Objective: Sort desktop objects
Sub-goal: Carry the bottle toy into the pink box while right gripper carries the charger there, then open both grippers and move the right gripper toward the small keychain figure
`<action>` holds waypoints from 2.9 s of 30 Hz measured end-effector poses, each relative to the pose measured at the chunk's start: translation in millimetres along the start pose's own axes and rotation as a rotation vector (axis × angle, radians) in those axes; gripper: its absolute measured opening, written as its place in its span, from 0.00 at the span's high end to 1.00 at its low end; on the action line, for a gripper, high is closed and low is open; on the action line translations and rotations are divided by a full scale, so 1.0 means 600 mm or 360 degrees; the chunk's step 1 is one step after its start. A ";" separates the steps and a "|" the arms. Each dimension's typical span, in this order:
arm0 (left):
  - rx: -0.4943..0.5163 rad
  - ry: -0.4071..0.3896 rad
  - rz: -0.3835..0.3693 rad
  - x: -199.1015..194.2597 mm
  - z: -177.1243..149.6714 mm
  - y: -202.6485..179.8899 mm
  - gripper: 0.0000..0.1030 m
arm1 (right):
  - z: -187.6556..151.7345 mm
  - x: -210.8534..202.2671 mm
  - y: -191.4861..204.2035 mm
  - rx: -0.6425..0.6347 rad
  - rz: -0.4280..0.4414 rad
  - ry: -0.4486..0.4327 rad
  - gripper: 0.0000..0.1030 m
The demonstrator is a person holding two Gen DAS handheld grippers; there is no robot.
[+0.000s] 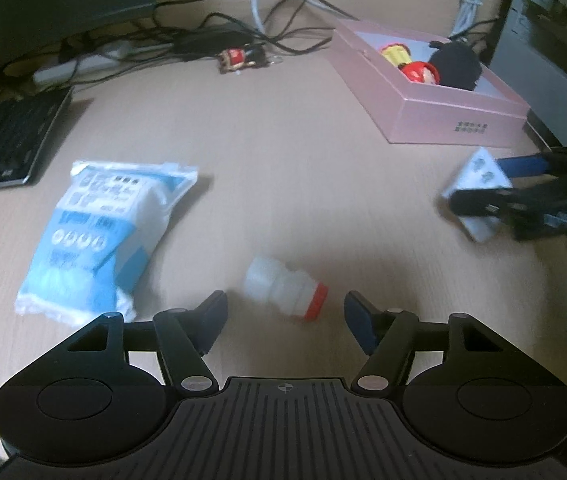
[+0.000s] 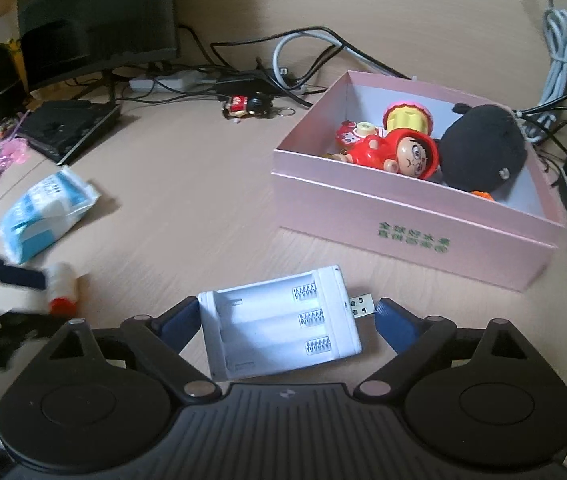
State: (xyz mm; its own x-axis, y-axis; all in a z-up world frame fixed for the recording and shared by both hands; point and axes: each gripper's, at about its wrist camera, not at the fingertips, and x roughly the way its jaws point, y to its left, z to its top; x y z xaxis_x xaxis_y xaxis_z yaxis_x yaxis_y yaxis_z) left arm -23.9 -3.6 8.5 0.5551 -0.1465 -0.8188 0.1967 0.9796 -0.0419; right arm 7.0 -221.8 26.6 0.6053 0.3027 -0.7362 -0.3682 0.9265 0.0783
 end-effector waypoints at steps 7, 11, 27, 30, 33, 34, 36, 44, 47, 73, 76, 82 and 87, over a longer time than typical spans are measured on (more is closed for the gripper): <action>0.0171 -0.0036 -0.0043 0.006 0.016 -0.026 0.50 | 0.003 -0.102 -0.025 0.0097 -0.0053 -0.0057 0.09; 0.0238 -0.0132 -0.0154 -0.020 0.048 -0.048 0.50 | 0.014 -0.166 -0.050 0.0206 -0.0122 -0.0161 0.09; 0.0812 -0.0648 -0.0183 0.047 0.356 -0.177 0.47 | -0.008 -0.274 -0.048 0.0310 -0.0435 -0.0388 0.09; 0.0629 -0.0514 -0.0187 0.091 0.380 -0.179 0.44 | -0.016 -0.275 -0.050 0.0331 -0.0451 -0.0387 0.09; 0.0524 -0.0452 -0.0236 0.094 0.354 -0.166 0.28 | -0.023 -0.271 -0.052 0.0342 -0.0445 -0.0380 0.09; 0.0510 -0.0438 -0.0252 0.088 0.334 -0.160 0.24 | -0.023 -0.266 -0.055 0.0347 -0.0436 -0.0372 0.09; 0.0479 -0.0395 -0.0260 0.081 0.297 -0.144 0.22 | -0.021 -0.256 -0.060 0.0353 -0.0418 -0.0358 0.09; 0.0161 -0.0064 -0.0217 0.043 0.127 -0.089 0.15 | 0.042 -0.161 -0.095 0.0335 -0.0392 -0.0313 0.09; 0.0089 0.0005 -0.0199 0.031 0.077 -0.085 0.13 | 0.068 -0.113 -0.119 0.0354 -0.0486 -0.0287 0.09; -0.0198 -0.0045 0.0043 -0.048 0.015 0.011 0.06 | 0.088 -0.018 -0.058 0.0200 -0.0346 -0.0328 0.02; -0.0245 -0.0096 0.0068 -0.070 0.013 0.030 0.06 | 0.136 -0.015 -0.019 0.0052 -0.0205 -0.0377 0.02; -0.0374 -0.0204 0.0148 -0.128 -0.010 0.078 0.06 | 0.236 0.070 0.055 0.0000 -0.0071 -0.0358 0.17; -0.0459 -0.0244 0.0273 -0.168 -0.059 0.117 0.06 | 0.290 0.209 0.101 -0.0002 -0.0157 -0.0223 0.18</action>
State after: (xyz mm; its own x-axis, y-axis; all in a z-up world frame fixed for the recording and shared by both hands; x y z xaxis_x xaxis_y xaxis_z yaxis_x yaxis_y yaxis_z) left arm -95.0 85.2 67.8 0.6791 0.0256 -0.7336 -0.1332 0.9871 -0.0889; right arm 183.5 -89.0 56.0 0.7310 0.2384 -0.6394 -0.3029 0.9530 0.0090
